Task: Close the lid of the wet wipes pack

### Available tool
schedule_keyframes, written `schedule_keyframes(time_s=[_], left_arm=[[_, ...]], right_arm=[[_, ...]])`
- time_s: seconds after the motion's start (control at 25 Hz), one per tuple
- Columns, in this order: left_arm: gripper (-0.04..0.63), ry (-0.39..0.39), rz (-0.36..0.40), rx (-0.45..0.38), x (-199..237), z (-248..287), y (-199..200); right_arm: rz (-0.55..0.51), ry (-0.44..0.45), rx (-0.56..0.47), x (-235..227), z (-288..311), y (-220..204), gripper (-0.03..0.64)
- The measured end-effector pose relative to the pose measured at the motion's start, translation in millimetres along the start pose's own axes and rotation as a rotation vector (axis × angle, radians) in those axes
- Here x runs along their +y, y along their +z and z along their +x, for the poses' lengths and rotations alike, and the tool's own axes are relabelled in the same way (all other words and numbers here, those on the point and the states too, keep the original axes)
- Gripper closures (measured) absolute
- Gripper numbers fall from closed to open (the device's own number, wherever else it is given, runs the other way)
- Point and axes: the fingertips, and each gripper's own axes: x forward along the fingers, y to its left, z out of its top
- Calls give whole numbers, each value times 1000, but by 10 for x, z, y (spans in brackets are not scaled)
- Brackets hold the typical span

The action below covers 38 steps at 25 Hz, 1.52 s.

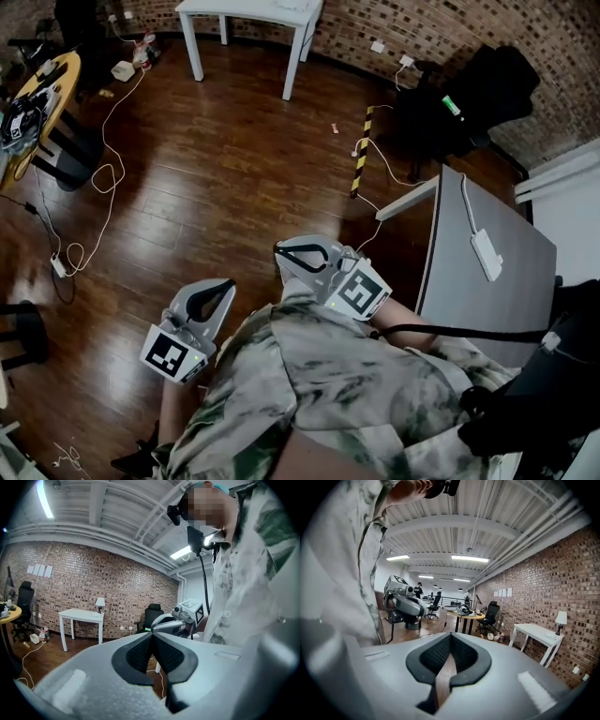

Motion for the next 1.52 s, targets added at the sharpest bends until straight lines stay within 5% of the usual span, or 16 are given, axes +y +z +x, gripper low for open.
schedule_keyframes(time_s=[0.68, 1.12, 1.52], left_arm=[[595, -10, 38, 91, 1296, 2157, 657], [595, -152, 73, 104, 1599, 2846, 739], [595, -273, 86, 53, 2498, 3462, 987]], right_arm=[[-53, -65, -23, -2696, -159, -435, 611], [-21, -148, 10, -3229, -208, -670, 611], [2, -237, 64, -4000, 152, -698, 611]])
